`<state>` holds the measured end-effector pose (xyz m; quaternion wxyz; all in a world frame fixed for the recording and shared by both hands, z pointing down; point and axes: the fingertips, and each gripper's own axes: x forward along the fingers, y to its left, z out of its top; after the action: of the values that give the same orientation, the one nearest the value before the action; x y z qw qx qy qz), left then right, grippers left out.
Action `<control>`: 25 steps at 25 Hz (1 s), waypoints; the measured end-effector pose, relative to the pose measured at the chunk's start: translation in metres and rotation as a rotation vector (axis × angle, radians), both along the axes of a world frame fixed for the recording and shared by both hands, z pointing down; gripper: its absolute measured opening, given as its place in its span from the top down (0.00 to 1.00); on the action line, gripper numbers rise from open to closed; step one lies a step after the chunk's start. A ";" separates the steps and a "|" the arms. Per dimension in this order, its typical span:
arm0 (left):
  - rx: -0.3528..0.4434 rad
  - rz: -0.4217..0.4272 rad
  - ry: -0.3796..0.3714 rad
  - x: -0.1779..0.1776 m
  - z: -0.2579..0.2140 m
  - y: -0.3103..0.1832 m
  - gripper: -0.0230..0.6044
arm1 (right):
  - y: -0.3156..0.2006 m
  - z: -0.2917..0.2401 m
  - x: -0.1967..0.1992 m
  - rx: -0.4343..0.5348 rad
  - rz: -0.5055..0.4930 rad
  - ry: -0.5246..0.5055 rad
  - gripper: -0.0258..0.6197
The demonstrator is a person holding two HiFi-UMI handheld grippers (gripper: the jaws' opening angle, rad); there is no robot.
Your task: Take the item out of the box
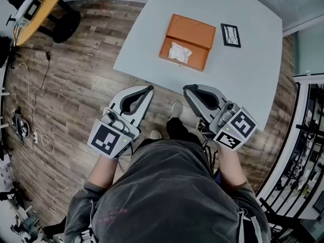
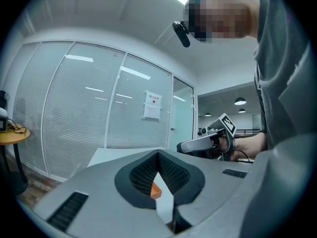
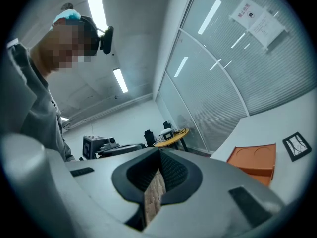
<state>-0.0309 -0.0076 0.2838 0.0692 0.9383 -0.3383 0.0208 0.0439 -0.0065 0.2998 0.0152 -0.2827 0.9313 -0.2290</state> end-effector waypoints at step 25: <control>-0.058 -0.038 -0.049 0.081 0.025 -0.152 0.95 | -0.156 0.038 0.079 -0.064 -0.027 -0.014 0.95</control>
<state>0.0500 -0.1596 0.3088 0.0883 0.9286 -0.3566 0.0522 0.1226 -0.1624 0.3379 0.0096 -0.2689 0.9272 -0.2606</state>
